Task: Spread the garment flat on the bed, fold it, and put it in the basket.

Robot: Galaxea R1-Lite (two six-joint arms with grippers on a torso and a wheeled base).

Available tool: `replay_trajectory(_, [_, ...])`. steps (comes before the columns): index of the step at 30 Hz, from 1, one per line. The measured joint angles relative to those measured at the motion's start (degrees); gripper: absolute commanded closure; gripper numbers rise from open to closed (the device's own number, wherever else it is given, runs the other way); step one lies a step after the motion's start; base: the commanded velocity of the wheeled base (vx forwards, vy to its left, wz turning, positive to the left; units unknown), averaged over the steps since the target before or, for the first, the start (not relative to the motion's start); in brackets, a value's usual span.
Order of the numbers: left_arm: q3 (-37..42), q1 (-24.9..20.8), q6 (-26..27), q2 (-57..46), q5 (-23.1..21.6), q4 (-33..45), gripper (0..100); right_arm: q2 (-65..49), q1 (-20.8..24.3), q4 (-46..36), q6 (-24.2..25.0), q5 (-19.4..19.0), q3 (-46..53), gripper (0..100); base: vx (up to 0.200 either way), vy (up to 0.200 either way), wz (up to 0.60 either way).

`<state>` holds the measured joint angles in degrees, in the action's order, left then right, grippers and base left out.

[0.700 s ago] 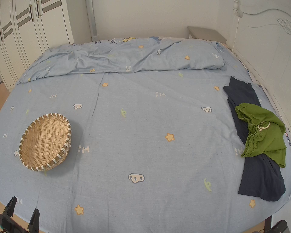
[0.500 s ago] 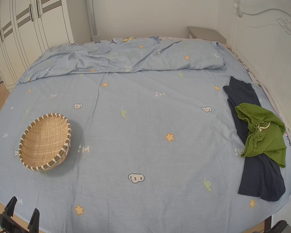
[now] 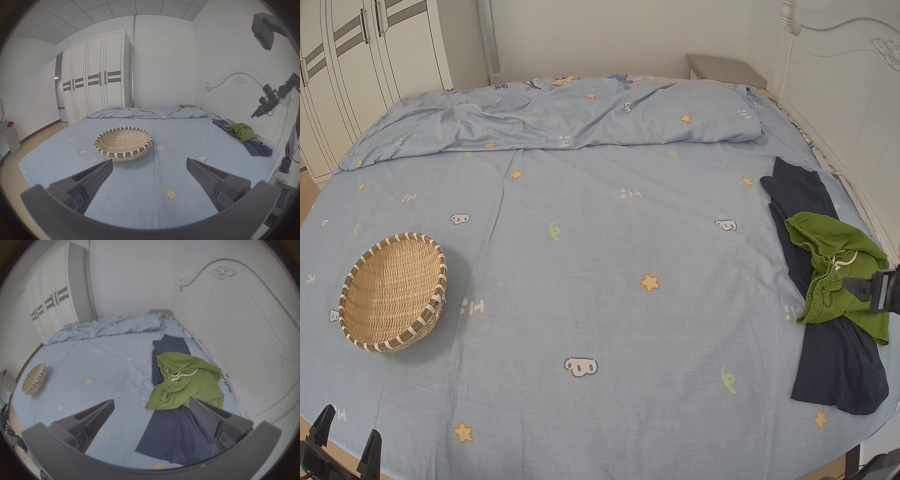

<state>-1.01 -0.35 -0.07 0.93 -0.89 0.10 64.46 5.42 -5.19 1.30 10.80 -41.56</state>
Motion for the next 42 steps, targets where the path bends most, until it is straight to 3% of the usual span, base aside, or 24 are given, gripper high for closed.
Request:
replay_trajectory(8, [0.0, 0.0, 0.0, 0.0, 0.0, 0.0, 0, 22.5, -1.3, 7.7, -0.7, 9.9, -8.1, 0, 0.000, 0.000, 0.00])
replay_trajectory(13, [0.0, 0.0, 0.0, 0.0, 0.0, 0.0, 0, 32.3, -3.1, 11.7, -0.7, 14.1, -13.8, 0, 0.000, 0.000, 0.00])
replay_trajectory(20, [0.0, 0.0, 0.0, 0.0, 0.0, 0.0, 0, 39.3, -4.5, 14.5, -0.5, 16.8, -17.6, 0, 0.000, 0.000, 0.00])
replay_trajectory(29, [0.0, 0.0, 0.0, 0.0, 0.0, 0.0, 0, 43.1, -5.7, 14.6, -0.5, 17.4, -18.4, 0, 0.000, 0.000, 0.00])
replay_trajectory(30, [0.0, 0.0, 0.0, 0.0, 0.0, 0.0, 0, 43.3, -5.8, 14.5, -0.5, 17.4, -18.4, 100, 0.000, 0.000, 0.00])
replay_trajectory(42, [0.0, 0.0, 0.0, 0.0, 0.0, 0.0, 0, 44.6, -6.3, 14.2, -0.6, 17.2, -19.7, 100, 0.000, 0.000, 0.00])
